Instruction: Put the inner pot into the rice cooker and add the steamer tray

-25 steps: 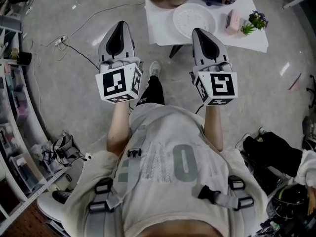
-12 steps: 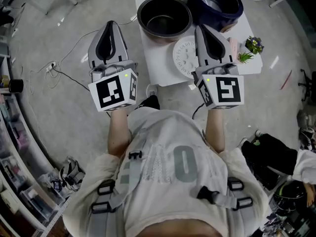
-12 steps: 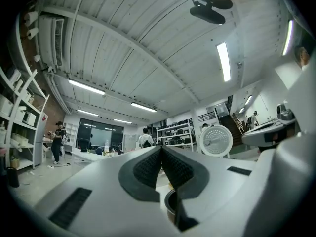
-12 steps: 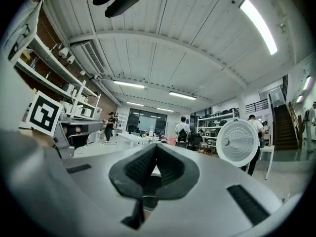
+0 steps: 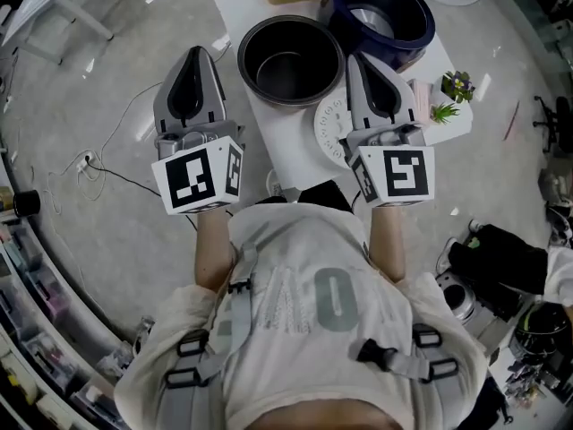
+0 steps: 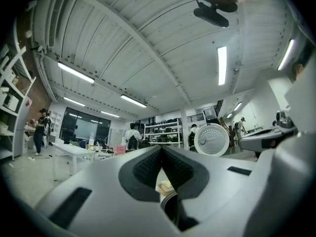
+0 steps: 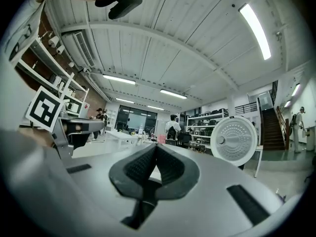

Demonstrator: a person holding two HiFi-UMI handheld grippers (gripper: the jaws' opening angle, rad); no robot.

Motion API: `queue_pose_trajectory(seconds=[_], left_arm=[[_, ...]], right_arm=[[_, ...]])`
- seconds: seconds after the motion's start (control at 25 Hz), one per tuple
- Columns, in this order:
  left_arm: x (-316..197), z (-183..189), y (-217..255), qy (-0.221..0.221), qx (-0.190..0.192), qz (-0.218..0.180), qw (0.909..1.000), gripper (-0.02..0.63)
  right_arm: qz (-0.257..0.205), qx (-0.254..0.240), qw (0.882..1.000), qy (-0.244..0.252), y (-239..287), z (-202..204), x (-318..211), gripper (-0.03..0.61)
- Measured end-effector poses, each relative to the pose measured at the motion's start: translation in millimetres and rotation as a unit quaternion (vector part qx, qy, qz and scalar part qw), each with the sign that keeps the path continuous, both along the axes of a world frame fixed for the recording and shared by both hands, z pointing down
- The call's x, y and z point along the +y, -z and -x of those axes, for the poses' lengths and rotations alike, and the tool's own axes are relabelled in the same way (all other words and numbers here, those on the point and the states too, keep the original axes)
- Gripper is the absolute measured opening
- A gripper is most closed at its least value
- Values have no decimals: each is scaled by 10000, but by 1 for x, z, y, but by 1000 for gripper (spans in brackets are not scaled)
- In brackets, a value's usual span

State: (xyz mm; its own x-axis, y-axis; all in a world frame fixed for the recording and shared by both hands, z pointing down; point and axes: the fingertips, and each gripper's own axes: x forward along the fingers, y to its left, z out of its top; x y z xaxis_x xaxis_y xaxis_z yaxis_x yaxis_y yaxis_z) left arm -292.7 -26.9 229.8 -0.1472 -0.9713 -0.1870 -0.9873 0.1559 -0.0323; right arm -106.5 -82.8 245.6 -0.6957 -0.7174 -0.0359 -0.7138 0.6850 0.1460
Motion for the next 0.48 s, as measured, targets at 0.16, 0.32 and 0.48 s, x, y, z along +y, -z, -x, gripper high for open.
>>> queue_pose_trajectory(seconds=[0.16, 0.32, 0.48], left_arm=[[-9, -7, -3, -171, 144, 78, 9997, 21], [-17, -11, -4, -286, 487, 31, 9984, 21], [-17, -22, 7, -289, 176, -58, 9994, 21]], right_arm=[[-62, 88, 9999, -90, -2, -2, -5, 8], [-57, -208, 9998, -24, 3, -3, -13, 8], [-17, -289, 9996, 36, 8, -6, -17, 8]])
